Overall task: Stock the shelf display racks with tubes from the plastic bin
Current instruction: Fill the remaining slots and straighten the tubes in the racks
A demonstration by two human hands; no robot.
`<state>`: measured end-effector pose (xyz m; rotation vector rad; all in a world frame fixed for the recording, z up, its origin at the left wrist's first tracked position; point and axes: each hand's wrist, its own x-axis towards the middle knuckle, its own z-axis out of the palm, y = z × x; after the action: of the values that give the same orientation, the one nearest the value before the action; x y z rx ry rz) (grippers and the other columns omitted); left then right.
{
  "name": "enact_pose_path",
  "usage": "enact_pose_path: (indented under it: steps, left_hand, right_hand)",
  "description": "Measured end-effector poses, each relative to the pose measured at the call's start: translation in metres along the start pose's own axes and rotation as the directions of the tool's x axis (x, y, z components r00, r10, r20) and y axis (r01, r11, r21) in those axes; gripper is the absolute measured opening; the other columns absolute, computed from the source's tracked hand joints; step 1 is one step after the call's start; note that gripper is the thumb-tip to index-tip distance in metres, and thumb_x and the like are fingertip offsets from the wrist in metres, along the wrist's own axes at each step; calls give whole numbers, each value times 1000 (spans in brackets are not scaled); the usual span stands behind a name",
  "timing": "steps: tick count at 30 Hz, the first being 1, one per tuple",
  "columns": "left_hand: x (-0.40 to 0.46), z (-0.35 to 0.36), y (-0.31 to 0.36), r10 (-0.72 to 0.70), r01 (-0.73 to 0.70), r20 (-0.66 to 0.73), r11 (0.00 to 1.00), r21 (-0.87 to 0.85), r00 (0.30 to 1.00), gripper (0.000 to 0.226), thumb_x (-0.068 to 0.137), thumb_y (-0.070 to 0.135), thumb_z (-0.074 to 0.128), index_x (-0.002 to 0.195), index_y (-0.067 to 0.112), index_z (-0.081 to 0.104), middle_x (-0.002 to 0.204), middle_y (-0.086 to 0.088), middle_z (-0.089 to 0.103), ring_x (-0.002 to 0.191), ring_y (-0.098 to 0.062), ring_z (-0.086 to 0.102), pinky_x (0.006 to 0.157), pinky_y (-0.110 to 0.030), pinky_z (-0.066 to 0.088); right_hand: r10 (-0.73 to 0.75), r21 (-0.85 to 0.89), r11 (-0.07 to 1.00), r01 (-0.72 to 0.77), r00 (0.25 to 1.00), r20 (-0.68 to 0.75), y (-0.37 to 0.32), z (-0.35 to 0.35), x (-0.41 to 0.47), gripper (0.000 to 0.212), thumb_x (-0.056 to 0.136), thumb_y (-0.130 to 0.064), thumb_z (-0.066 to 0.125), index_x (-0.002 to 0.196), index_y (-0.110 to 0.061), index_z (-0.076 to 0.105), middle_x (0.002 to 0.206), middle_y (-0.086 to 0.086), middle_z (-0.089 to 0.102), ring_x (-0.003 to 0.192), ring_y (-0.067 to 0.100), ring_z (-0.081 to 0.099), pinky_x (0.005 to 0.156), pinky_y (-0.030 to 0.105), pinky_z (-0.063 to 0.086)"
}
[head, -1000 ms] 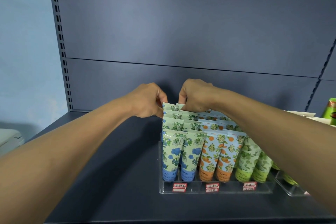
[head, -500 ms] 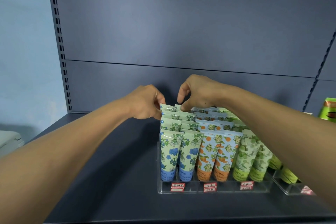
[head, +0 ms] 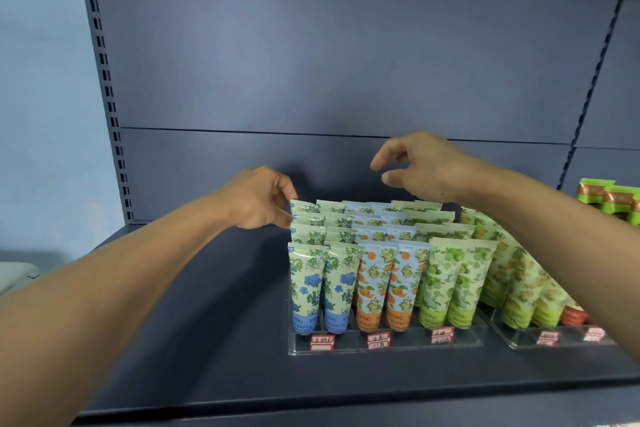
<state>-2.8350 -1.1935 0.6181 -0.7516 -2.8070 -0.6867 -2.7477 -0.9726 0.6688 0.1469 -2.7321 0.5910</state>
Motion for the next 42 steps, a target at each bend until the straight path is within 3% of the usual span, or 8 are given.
enact_pose_path:
  steps: [6, 13, 20, 24, 30, 35, 38, 42]
  left_hand:
    - [-5, 2, -2, -46, 45, -19, 998, -50, 999, 32, 71, 22, 81, 97, 18, 63, 80, 5, 62, 68, -9, 54, 60, -19, 40]
    - [-41, -16, 10, -152, 139, -161, 986, -87, 975, 44, 84, 23, 68, 124, 18, 49, 114, -6, 58, 86, -21, 54, 73, -25, 40]
    - [-133, 8, 56, -269, 185, -315, 945, -272, 910, 51, 91, 36, 55, 135, 18, 36, 118, -3, 53, 102, -22, 55, 84, -30, 39]
    - [-167, 45, 75, -371, 275, -272, 902, -334, 888, 57, 91, 33, 57, 138, 13, 32, 127, -10, 54, 109, -22, 53, 90, -27, 38]
    - [-190, 89, 97, -452, 353, -273, 871, -342, 849, 63, 89, 29, 60, 140, 10, 29, 137, -12, 49, 123, -26, 49, 95, -30, 38]
    - [-181, 106, 96, -516, 438, -295, 850, -292, 804, 66, 88, 28, 62, 141, 6, 29, 138, -12, 49, 124, -29, 47, 100, -36, 39]
    - [-172, 113, 84, -543, 470, -288, 835, -286, 789, 67, 86, 32, 65, 139, 6, 33, 131, -11, 54, 121, -29, 50, 100, -40, 42]
    - [-162, 120, 71, -491, 454, -380, 871, -189, 784, 54, 81, 42, 68, 123, 12, 53, 115, -6, 63, 109, -28, 55, 90, -42, 48]
  right_hand:
    - [6, -19, 1000, -7, 999, -39, 12, -5, -19, 22, 92, -17, 58, 113, -23, 63, 126, -6, 55, 122, 12, 48, 88, 24, 36]
    - [-8, 1, 1000, 8, 982, -187, 27, -20, -68, 40, 93, -20, 56, 131, -21, 47, 131, -5, 52, 124, 13, 46, 95, 26, 38]
    - [-3, 86, 996, 36, 935, -356, 58, -11, -145, 44, 88, -21, 64, 128, -18, 46, 117, -3, 55, 101, 8, 49, 83, 21, 34]
    - [14, 167, 986, 31, 964, -266, 78, 14, -177, 43, 87, -21, 64, 125, -13, 45, 110, -2, 52, 98, 11, 49, 81, 19, 33]
    - [53, 254, 967, -18, 990, -134, 95, 47, -196, 52, 90, -24, 61, 135, -10, 37, 133, 5, 48, 118, 17, 48, 97, 26, 38]
    - [83, 236, 970, -63, 994, -76, 99, 64, -190, 57, 91, -25, 59, 138, -6, 32, 136, 9, 47, 122, 23, 49, 100, 34, 42]
    - [106, 202, 976, -84, 989, -101, 97, 75, -181, 54, 92, -23, 58, 138, -4, 35, 128, 10, 51, 111, 24, 55, 92, 34, 47]
    - [149, 160, 981, -111, 957, -249, 90, 89, -174, 39, 92, -13, 57, 128, -2, 47, 114, 13, 58, 98, 28, 60, 83, 39, 51]
